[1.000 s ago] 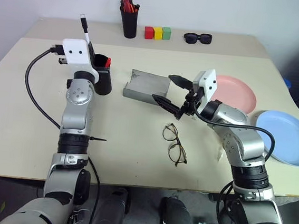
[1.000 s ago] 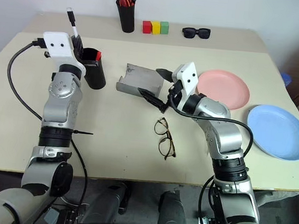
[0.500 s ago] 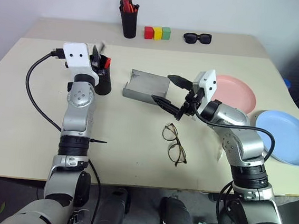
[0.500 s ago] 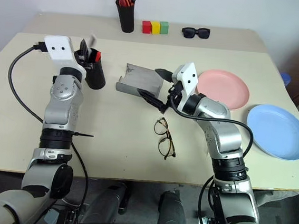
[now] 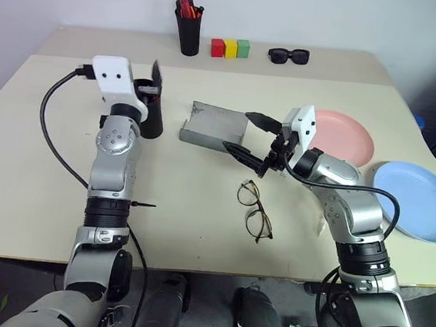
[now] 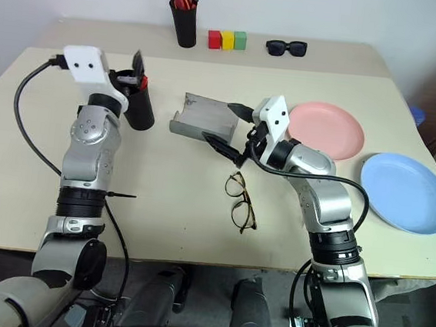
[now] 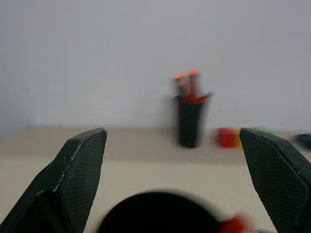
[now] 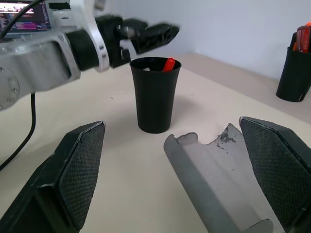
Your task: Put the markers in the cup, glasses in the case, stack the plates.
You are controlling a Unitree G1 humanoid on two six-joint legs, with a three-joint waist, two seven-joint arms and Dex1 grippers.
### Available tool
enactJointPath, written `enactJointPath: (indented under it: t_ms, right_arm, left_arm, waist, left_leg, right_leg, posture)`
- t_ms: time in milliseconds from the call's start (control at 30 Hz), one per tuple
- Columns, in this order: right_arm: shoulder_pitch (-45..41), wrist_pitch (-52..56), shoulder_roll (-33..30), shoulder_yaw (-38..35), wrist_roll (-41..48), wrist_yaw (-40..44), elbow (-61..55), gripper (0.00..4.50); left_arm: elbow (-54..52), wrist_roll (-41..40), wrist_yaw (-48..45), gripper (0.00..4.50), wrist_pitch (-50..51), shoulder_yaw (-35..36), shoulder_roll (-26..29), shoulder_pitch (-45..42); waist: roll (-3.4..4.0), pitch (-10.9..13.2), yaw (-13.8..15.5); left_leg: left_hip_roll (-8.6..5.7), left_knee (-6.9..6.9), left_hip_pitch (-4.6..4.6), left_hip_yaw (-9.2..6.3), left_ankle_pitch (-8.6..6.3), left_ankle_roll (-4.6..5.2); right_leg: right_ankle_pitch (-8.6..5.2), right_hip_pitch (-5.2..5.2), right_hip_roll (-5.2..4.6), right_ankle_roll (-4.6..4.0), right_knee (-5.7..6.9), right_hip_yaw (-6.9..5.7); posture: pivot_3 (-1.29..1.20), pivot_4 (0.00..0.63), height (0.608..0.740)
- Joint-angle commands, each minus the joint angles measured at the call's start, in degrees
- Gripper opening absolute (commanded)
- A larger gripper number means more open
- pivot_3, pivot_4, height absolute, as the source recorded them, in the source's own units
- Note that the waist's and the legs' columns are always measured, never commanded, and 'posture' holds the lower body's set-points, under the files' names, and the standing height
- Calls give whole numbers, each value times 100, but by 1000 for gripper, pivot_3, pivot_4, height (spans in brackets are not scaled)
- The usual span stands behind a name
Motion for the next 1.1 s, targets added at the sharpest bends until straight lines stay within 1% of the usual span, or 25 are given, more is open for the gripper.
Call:
enactJointPath:
  t_ms: [33, 100, 200, 267, 333, 433, 567, 733, 967, 1067, 1100]
  right_arm:
    - [-15, -109, -198, -252, 30, 91, -73, 4500]
    - [-8, -86, -330, -306, 36, 132, -89, 4500]
    - [-1, -38, -519, -381, 56, 205, -116, 4500]
    - [48, 71, -786, -468, 93, 362, -166, 4500]
    - [162, 240, -1107, -504, 160, 583, -272, 4500]
    - [483, 512, -1606, -485, 324, 1014, -579, 4500]
    - [868, 754, -1978, -596, 500, 1233, -945, 4500]
    - [1192, 746, -2043, -761, 466, 1056, -1140, 4500]
    - [1394, 727, -1984, -822, 459, 907, -1299, 4500]
    - [1405, 708, -1964, -814, 450, 864, -1302, 4500]
    - [1408, 701, -1961, -809, 447, 855, -1302, 4500]
  left_arm:
    - [-626, -478, -1178, 4458, 672, -477, 346, -218]
    - [-699, -441, -1650, 4458, 1168, -797, 679, -234]
    - [-636, -751, -2001, 4458, 2239, -893, 872, -374]
    - [-351, -585, -2431, 4458, 2755, -1297, 1153, -540]
    - [155, -443, -2769, 4458, 2869, -1538, 1283, -755]
    - [1185, -215, -3144, 4458, 2738, -1766, 1369, -1190]
    - [2352, 57, -3653, 4458, 2459, -1956, 1407, -1702]
    - [3525, 426, -4414, 4458, 2061, -2247, 1404, -2143]
    - [4740, 886, -4877, 4458, 1384, -2359, 1195, -2552]
    - [4943, 1043, -5004, 3697, 1033, -2358, 1109, -2599]
    - [4982, 1064, -5046, 3205, 962, -2331, 1083, -2604]
  waist:
    - [1, 0, -8]
    - [3, -1, -37]
    - [5, 0, -116]
    - [5, 0, -132]
    - [6, 1, -130]
    - [5, 1, -113]
    - [4, 2, -125]
    - [4, 3, -122]
    - [2, 4, -108]
    - [2, 4, -109]
    - [1, 4, -109]
  left_leg:
    - [0, 0, 0, 0, 0, 0]
    - [0, -1, 3, 1, 0, 1]
    - [3, -4, 5, -1, 0, 1]
    - [3, -4, 5, -2, 0, 2]
    - [3, -4, 5, -2, 0, 2]
    - [2, -1, 3, -2, 0, 3]
    - [3, -2, 2, -1, -2, 6]
    - [4, -2, 0, 0, -3, 7]
    - [3, 0, -4, 0, -3, 7]
    - [3, 1, -5, 0, -4, 9]
    - [3, 1, -5, 0, -4, 9]
  right_leg:
    - [0, 1, 0, 0, -2, 0]
    - [0, 2, 0, -1, -1, 1]
    - [-1, 1, 4, -1, 2, 0]
    - [-2, 1, 4, 0, 2, 0]
    - [-2, 0, 6, 1, 4, -1]
    - [-3, 3, 5, 2, 1, -1]
    - [-3, 2, 2, 3, -1, -1]
    - [-4, 1, 0, 3, -4, -2]
    - [-4, 0, -3, 4, -5, -2]
    - [-4, 0, -5, 5, -5, -2]
    - [-4, 0, -5, 5, -5, -2]
  posture:
    - [0, 150, 740]
    - [0, 150, 740]
    - [0, 150, 740]
    - [0, 150, 740]
    - [0, 150, 740]
    - [0, 150, 740]
    - [0, 150, 740]
    - [0, 150, 740]
    - [0, 150, 740]
    - [0, 150, 740]
    - [0, 150, 740]
